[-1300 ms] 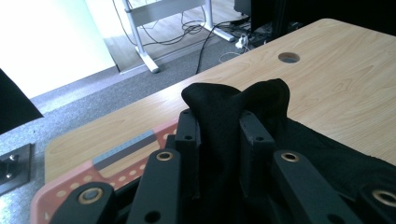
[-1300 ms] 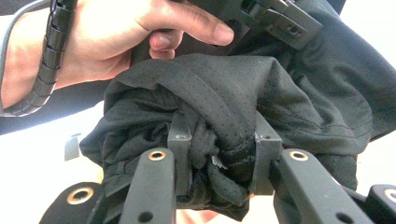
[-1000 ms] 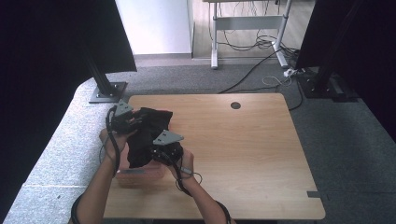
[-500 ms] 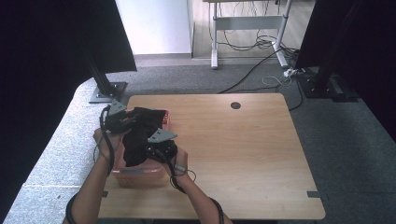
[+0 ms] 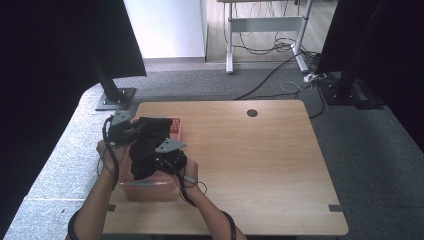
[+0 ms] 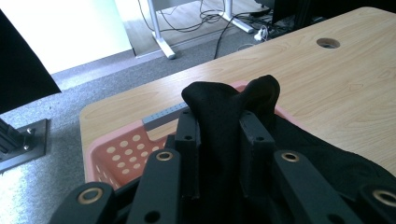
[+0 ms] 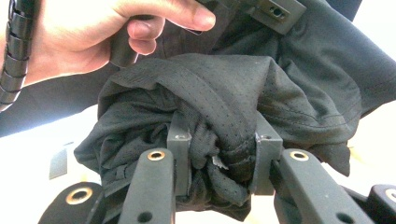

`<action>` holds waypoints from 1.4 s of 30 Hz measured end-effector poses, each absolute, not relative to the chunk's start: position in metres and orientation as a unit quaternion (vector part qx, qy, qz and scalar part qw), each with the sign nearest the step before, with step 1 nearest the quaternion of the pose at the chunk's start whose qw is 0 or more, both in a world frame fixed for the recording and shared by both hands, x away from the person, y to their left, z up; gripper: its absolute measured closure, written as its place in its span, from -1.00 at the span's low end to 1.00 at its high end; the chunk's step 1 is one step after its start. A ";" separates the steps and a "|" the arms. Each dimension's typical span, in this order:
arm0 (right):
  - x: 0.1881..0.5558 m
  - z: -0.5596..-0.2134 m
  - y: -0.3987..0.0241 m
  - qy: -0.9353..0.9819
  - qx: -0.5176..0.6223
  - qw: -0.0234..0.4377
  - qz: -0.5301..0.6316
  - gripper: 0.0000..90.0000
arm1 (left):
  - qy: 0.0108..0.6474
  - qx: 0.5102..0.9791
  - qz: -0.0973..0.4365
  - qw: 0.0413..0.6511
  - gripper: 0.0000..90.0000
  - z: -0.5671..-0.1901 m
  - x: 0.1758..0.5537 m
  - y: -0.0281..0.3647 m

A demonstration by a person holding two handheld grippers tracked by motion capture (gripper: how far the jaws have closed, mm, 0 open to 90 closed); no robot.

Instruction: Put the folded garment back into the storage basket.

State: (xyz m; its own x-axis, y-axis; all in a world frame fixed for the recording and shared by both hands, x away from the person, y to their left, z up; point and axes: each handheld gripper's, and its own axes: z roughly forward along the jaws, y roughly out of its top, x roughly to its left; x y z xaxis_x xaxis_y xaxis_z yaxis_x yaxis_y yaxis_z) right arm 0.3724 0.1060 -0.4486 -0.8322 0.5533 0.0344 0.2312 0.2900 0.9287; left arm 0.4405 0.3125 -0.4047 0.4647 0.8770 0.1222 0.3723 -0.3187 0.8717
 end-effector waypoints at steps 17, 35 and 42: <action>0.371 -0.455 0.064 0.777 0.288 0.134 0.543 -0.76 | 0.468 0.729 0.285 0.411 -0.71 -0.424 0.434 0.294; 0.332 -0.468 -0.065 0.781 0.303 0.141 0.528 -0.69 | 0.349 0.789 0.239 0.445 -0.76 -0.446 0.365 0.185; 0.300 -0.479 -0.114 0.785 0.306 0.158 0.514 -0.71 | 0.296 0.808 0.209 0.465 -0.75 -0.464 0.319 0.150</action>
